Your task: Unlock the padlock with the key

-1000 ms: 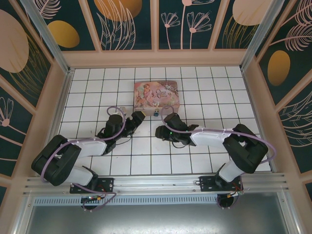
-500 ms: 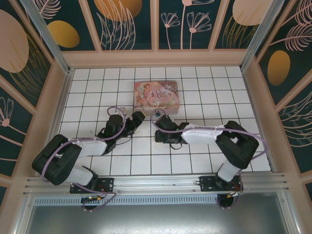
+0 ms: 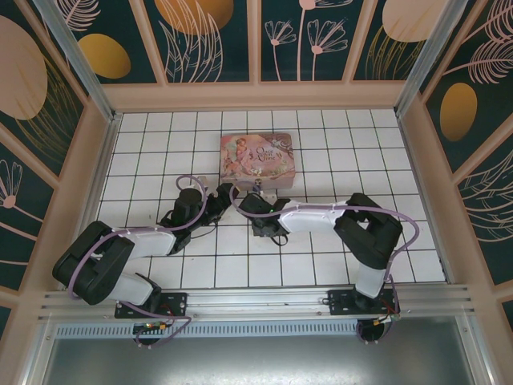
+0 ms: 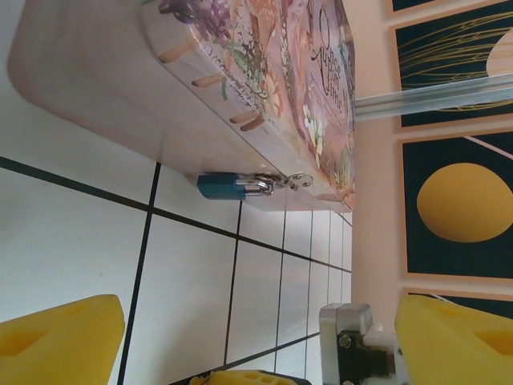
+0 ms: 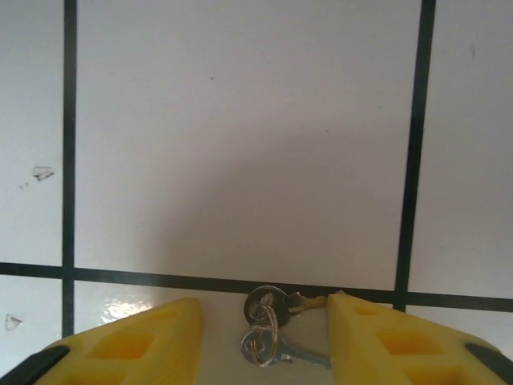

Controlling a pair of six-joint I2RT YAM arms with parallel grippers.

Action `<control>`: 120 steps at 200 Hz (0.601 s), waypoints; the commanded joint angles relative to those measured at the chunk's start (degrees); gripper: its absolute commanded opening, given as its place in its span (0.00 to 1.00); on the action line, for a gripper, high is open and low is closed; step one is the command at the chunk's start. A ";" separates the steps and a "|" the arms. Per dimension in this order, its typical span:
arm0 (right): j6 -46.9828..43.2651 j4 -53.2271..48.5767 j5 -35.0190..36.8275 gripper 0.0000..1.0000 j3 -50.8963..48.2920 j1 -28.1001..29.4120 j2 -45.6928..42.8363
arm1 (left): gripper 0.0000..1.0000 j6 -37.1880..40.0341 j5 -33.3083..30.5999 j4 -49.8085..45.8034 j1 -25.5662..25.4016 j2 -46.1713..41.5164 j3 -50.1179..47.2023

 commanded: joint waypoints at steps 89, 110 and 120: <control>1.14 2.95 -9.32 0.00 -2.44 0.43 5.27 | 0.88 0.35 1.81 3.01 -0.23 -1.58 -1.22; 0.24 3.32 -9.49 0.00 -2.58 -0.49 1.30 | 0.88 0.45 1.30 3.01 -0.23 -2.22 -1.76; -0.11 3.50 -9.46 0.00 -2.79 -1.00 -0.62 | 0.88 0.35 1.16 3.01 -0.17 -2.25 -1.92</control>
